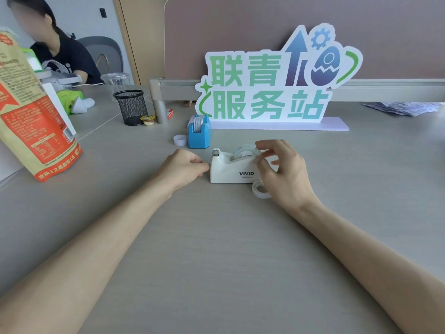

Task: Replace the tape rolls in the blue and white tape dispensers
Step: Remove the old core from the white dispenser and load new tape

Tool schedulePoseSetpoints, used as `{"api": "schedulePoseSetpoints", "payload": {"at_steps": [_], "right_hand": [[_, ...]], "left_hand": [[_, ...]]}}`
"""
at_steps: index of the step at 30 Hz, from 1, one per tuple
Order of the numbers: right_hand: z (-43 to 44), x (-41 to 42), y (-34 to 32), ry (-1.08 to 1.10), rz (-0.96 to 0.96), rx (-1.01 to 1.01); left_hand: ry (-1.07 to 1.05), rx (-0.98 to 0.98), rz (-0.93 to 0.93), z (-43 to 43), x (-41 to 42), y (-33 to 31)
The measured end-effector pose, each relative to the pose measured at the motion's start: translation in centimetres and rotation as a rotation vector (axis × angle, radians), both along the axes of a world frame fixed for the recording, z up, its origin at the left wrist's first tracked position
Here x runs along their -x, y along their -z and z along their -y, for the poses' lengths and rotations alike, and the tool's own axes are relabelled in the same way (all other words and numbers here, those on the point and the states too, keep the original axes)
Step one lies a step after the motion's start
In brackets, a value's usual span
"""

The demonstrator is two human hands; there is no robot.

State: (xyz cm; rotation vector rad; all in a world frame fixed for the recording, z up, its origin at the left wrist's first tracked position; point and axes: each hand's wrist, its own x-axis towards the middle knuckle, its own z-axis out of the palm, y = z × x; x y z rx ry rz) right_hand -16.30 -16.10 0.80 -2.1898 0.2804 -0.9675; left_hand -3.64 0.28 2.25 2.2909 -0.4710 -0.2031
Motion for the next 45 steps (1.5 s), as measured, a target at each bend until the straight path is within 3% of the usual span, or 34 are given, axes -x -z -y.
{"api": "schedulePoseSetpoints", "payload": {"at_steps": [9,16,23,26,29,35,45], "right_hand": [[0.1,0.1,-0.2,-0.003,-0.028,-0.046],[0.4,0.1,-0.6,-0.083,-0.183,-0.308],[0.7,0.0,-0.4,-0.062,-0.191,-0.344],[0.5,0.1,-0.4,-0.063,-0.199,-0.328],[0.5,0.2,-0.3,-0.062,-0.205,-0.337],[0.7,0.3,-0.2,-0.090,-0.204,-0.337],[1.4,-1.6,-0.1,-0.063,-0.209,-0.322]], "left_hand": [[0.058,-0.050,0.122,-0.3,-0.3,0.7],[0.323,0.011,0.082,-1.9,0.4,0.3],[0.059,-0.078,0.489,-0.5,1.0,1.6],[0.140,-0.157,0.677,0.5,1.4,2.1],[0.215,-0.155,0.753,0.5,1.5,2.4],[0.406,-0.088,0.566,0.3,0.8,2.4],[0.429,-0.060,0.413,2.7,0.0,2.5]]}}
